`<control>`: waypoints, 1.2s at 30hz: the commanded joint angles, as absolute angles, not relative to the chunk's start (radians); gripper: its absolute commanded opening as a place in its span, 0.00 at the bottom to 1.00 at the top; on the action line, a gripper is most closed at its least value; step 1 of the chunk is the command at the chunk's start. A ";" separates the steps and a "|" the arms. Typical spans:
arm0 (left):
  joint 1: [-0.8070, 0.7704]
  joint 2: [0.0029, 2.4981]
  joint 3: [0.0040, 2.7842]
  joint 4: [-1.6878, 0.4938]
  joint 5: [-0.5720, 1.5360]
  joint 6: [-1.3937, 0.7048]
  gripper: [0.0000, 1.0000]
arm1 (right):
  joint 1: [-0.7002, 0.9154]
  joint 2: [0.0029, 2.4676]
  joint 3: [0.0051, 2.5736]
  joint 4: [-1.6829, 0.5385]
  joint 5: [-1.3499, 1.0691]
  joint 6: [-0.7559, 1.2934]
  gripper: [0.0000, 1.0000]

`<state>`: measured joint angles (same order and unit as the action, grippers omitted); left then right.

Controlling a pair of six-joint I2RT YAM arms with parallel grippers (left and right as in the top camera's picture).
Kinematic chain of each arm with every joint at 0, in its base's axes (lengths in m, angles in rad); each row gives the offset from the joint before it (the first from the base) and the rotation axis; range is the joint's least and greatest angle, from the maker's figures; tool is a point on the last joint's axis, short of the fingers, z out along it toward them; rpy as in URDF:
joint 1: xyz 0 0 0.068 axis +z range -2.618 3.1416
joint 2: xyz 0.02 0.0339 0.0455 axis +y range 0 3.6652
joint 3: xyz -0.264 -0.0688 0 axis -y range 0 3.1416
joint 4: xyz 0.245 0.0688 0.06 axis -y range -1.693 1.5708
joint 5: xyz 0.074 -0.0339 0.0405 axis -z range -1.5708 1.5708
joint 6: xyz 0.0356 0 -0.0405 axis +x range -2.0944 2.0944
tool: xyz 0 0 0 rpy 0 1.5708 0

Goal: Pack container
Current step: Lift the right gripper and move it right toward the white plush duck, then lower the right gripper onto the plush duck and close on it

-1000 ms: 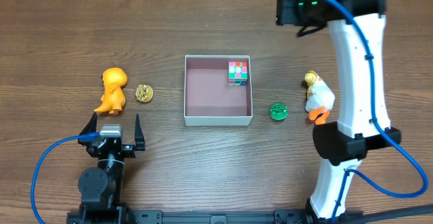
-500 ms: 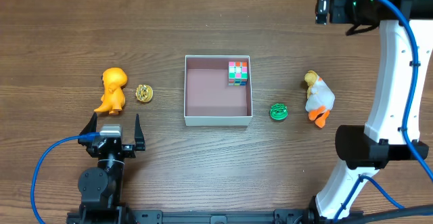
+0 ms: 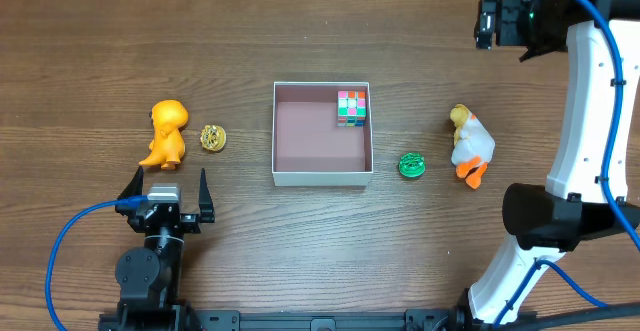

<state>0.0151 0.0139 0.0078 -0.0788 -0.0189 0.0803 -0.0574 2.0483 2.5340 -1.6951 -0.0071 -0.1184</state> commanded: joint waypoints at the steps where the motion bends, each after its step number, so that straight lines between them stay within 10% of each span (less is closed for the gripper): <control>1: 0.021 0.011 0.005 -0.076 -0.004 0.074 1.00 | -0.057 2.023 2.448 -1.694 -0.020 -0.128 1.00; 36: 0.021 0.011 0.005 -0.076 -0.004 0.074 1.00 | -0.058 2.022 1.944 -1.676 0.104 0.012 1.00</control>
<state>0.0151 0.0139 0.0078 -0.0788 -0.0185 0.0803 -0.0574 2.0483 1.9949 -1.6913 0.0704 -0.0174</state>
